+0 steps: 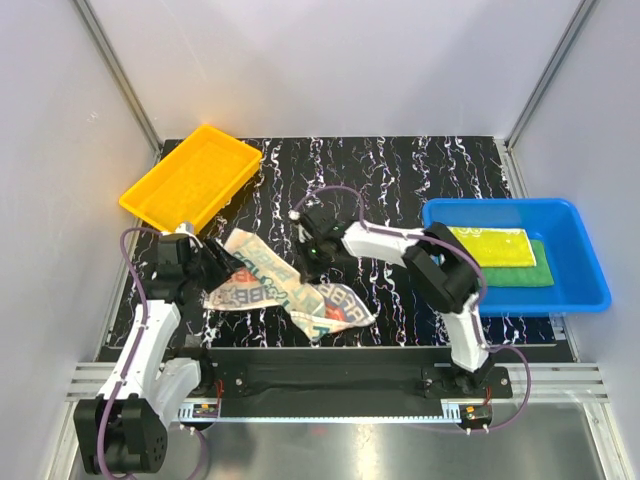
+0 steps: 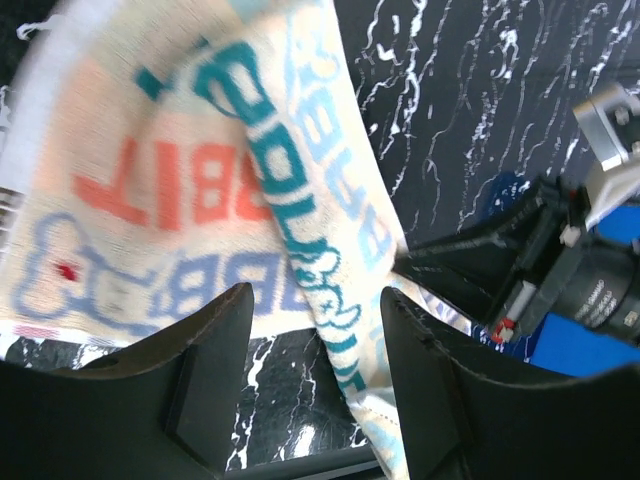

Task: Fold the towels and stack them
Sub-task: Flatten out the crumpled towel

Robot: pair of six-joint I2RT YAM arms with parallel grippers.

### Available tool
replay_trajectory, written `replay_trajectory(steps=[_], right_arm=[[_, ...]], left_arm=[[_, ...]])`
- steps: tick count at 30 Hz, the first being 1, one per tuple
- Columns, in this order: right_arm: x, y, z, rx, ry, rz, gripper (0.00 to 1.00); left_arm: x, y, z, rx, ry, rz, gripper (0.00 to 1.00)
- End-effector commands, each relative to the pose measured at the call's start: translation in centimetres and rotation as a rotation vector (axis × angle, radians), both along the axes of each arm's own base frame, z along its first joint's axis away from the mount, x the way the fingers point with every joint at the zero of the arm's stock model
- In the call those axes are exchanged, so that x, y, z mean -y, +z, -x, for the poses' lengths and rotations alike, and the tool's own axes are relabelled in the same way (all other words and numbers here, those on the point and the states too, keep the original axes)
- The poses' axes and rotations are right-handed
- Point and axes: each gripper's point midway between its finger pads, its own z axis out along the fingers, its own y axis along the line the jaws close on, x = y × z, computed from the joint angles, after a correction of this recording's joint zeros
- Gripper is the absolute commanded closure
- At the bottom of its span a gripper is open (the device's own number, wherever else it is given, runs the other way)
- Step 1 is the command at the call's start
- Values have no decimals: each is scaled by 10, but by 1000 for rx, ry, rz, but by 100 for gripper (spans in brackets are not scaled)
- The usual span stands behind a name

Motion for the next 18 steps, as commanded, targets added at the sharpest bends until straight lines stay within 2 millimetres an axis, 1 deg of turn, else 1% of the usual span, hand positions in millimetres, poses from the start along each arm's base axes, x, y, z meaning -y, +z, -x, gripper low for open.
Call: replay_trajectory(steps=[1,2,3,4,5,6,7,8,9,10,11,12,13,14,15,17,18], right_arm=[[50,22,-8,94,-158,78,100],[67,20,-9,95,-208,108,100],[98,6,0,82,-287,204,100],[110,21,1,113,-330,203,100],[120,22,7,117,-353,215,100],[134,13,23,87,-361,232,98],[134,28,29,86,-384,181,94],[135,30,36,74,-383,159,89],[138,27,49,33,-377,147,78],[139,36,51,42,-380,128,70],[141,39,52,43,-380,128,66],[144,46,51,64,-369,136,64],[143,57,46,94,-368,123,60],[137,71,38,123,-361,95,59],[140,78,24,179,-358,101,58],[134,94,3,231,-331,70,58],[124,113,-14,294,-295,37,58]], left_arm=[[7,19,-11,99,-48,20,41],[8,19,-12,94,-49,26,41],[9,19,-11,90,-54,30,41],[10,21,-13,93,-59,33,41],[9,20,-13,87,-57,31,41],[9,20,-14,87,-55,32,41],[10,19,-15,83,-54,34,41],[11,17,-16,79,-52,40,41],[12,15,-17,77,-51,43,41],[12,8,-16,54,-44,39,41],[16,-1,-13,32,-56,35,41],[18,-6,-13,18,-53,38,42],[23,-17,-10,-14,-65,30,42],[26,-25,-9,-32,-61,35,42],[32,-34,-6,-56,-77,32,43],[38,-42,-5,-59,-88,23,44],[39,-46,-4,-71,-87,9,44]])
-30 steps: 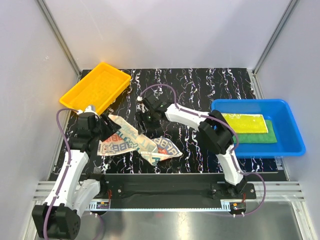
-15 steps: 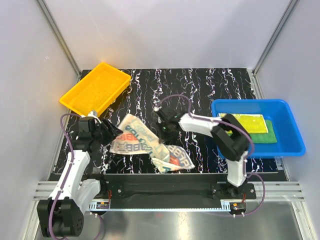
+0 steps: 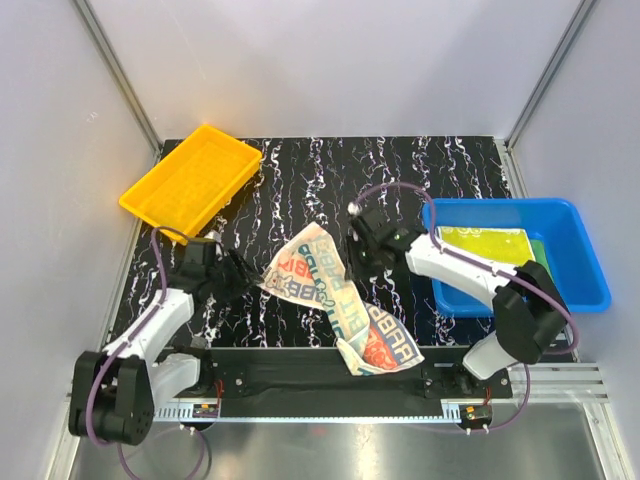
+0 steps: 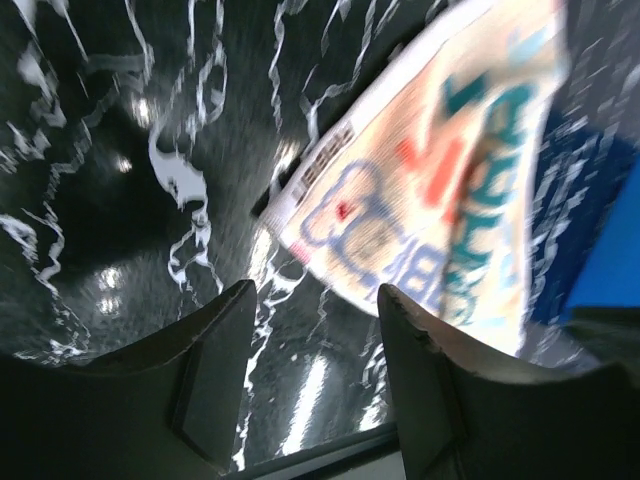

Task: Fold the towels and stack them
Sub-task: Flatten out the crumpled towel

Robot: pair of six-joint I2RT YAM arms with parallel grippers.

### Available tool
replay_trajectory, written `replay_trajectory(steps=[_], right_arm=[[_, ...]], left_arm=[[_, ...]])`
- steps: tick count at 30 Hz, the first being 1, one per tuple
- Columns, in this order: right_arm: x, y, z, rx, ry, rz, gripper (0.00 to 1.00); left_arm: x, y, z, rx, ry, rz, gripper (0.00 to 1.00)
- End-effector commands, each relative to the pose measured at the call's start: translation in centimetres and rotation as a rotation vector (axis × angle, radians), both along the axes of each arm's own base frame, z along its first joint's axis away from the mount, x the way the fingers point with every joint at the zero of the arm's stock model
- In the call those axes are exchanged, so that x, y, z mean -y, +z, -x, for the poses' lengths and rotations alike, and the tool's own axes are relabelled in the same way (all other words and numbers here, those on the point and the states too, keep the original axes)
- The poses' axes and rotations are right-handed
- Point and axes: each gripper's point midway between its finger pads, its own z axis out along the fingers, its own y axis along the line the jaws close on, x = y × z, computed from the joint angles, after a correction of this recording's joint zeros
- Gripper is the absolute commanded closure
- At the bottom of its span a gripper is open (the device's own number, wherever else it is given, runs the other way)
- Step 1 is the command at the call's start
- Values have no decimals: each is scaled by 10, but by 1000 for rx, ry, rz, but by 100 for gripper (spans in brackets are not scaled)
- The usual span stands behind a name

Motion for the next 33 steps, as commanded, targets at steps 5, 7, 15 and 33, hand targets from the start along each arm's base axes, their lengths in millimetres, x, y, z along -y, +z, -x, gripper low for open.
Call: replay_trajectory(steps=[5,7,15,33], right_arm=[[-39,74,-123,290,125,-66,58],[-49,58,-138,261,185,-68,57],[-81,2,-183,153,329,-114,60],[-88,-63,-215,161,307,-58,52]], left_arm=[[-2,-26,-12,-11,36,-85,46],[-3,-30,-15,-17,40,-95,46],[-3,-41,-32,-38,42,-147,48],[4,-59,-30,-85,4,-184,81]])
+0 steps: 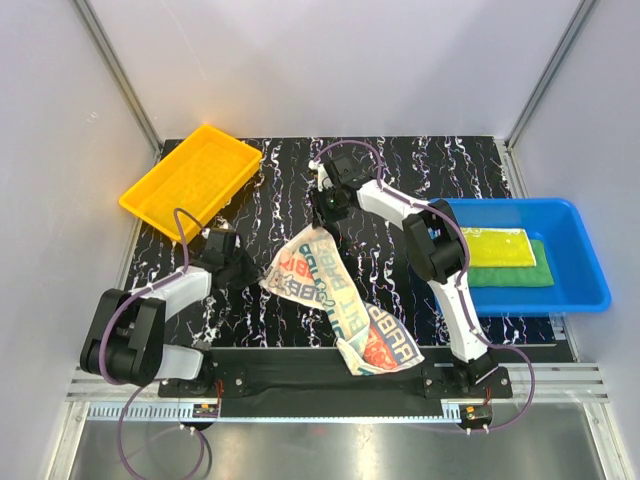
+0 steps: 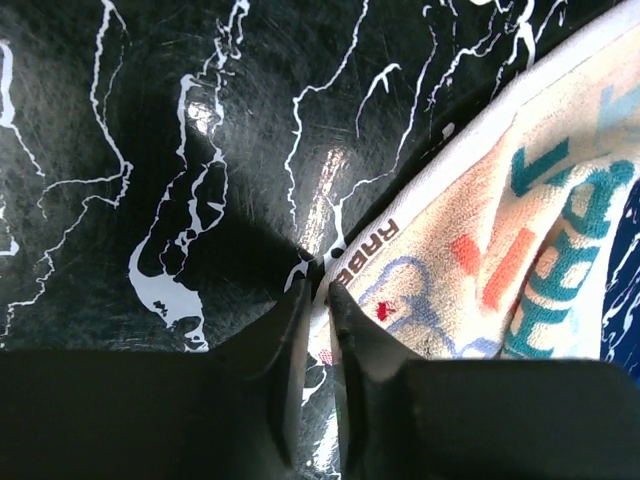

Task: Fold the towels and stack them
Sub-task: Flatten out the crumpled towel

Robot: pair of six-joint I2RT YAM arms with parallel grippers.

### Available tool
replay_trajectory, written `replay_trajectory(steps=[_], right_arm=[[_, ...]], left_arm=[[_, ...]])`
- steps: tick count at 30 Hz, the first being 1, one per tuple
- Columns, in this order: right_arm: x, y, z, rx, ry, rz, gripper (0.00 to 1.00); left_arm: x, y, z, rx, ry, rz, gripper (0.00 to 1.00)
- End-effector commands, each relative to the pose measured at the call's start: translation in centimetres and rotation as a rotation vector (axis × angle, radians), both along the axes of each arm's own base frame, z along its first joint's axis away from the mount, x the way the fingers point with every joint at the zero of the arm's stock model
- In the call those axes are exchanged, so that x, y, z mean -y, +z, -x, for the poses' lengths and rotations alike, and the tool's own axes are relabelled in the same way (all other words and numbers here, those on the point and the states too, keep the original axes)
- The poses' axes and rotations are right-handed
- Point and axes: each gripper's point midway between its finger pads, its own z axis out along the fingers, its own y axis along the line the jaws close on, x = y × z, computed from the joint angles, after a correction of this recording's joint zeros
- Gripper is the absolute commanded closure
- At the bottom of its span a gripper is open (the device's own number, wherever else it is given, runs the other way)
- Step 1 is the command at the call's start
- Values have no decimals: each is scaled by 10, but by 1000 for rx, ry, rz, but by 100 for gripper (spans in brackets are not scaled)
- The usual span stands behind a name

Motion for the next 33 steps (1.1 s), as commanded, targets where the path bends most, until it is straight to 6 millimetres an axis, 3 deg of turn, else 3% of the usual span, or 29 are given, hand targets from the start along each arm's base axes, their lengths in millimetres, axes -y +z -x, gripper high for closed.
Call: replay_trajectory(steps=[1,5,11,15,20,24,25,26,27,28,29,31,32,33], right_arm=[[1,-10,-9,33,2,30,53],[-1,-17,-6,44,16,62,60],[-7,-36,4,19,20,102,61],[-3,-46,6,16,-6,129,71],[7,-52,1,19,-46,194,100],[18,-22,-12,82,-91,220,100],[22,-13,-13,95,-102,226,100],[30,14,-21,148,-142,229,100],[35,26,-22,169,-162,232,100],[43,34,-19,177,-179,242,100],[45,68,-18,220,-194,203,100],[54,85,-8,239,-204,180,100],[60,119,-4,290,-232,145,100],[70,132,-2,310,-272,138,100]], left_arm=[[-8,-11,3,-29,3,-61,88],[-6,-10,1,-29,-7,-52,100],[3,0,-1,-7,-27,-11,100],[9,6,0,-2,-42,21,100],[19,19,-5,1,-69,65,100],[19,37,-14,19,-88,46,100],[21,52,-25,55,-104,40,100],[24,61,-29,67,-115,39,100],[27,71,-32,82,-129,40,100],[33,93,-41,119,-157,40,100],[40,107,-41,154,-180,32,100],[49,131,-44,210,-223,23,100],[60,154,-47,263,-263,40,100],[63,165,-47,280,-280,43,100]])
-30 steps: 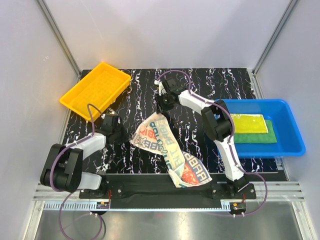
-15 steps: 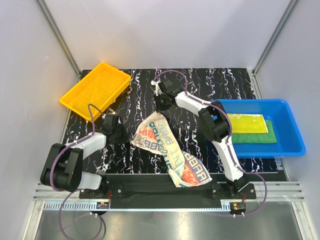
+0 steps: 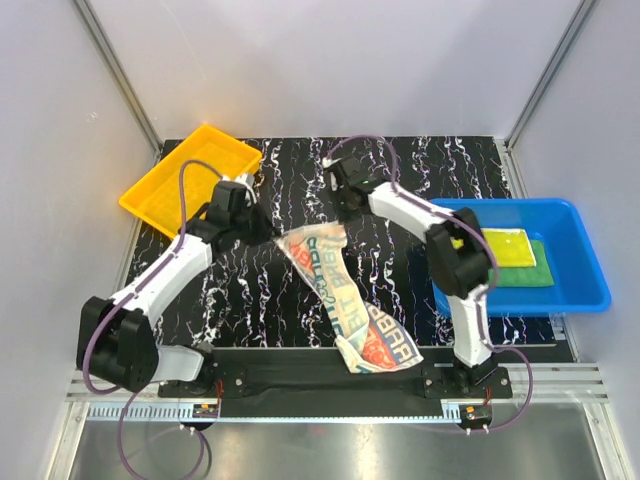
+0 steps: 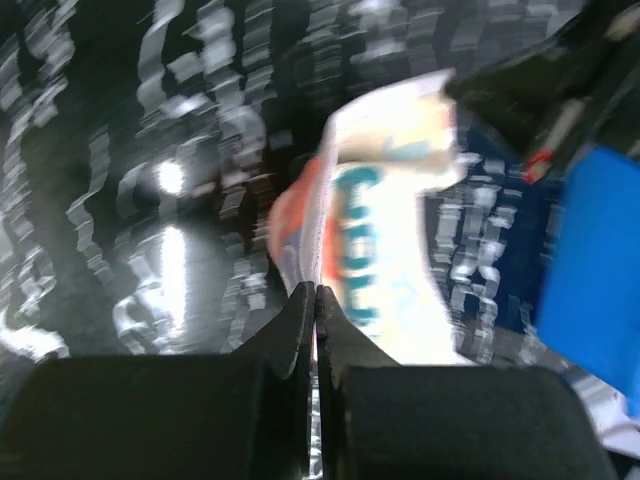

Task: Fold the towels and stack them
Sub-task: Flatten out the crumpled towel

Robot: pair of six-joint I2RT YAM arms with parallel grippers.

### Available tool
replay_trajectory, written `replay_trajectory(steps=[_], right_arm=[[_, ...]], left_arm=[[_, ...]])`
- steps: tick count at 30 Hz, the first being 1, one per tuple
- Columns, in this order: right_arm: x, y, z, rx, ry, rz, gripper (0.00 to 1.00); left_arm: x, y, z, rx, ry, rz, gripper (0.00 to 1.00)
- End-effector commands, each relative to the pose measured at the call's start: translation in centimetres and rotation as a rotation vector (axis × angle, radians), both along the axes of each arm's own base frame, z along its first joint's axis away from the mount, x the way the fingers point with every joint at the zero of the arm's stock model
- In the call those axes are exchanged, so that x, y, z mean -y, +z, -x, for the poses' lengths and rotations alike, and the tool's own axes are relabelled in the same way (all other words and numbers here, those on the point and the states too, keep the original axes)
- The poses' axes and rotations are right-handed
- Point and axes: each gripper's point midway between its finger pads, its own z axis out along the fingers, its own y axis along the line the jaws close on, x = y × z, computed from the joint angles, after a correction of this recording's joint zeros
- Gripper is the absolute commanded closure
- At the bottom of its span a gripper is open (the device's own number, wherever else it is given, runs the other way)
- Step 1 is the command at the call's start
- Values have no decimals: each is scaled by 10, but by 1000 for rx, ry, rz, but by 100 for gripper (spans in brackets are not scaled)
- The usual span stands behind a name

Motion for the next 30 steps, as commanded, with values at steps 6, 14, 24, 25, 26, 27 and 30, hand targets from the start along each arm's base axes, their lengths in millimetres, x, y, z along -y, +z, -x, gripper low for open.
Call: replay_trajectory(steps=[6,14,24,25,26,27,30], right_arm=[[81,191,33,362,-259,-192,100],[102,350,57,765,-191,-376,100],[113,436,36,981,-195,-345,100],[108,435,27,989,-170,-329,100],[107,441,24,1004,-167,-328,100],[109,456,22,1036,-170,-337,100],[109,469,13,1051,-164,-345,100]], left_arm=[[38,141,-11,353,-292,31,100],[58,241,-35,587,-416,15,100],[39,333,-81,790,-288,-131,100],[42,332,-88,792,-289,-136,100],[40,352,-89,838,-277,-134,100],[40,354,-92,845,-276,-143,100],[40,367,-99,864,-266,-162,100]])
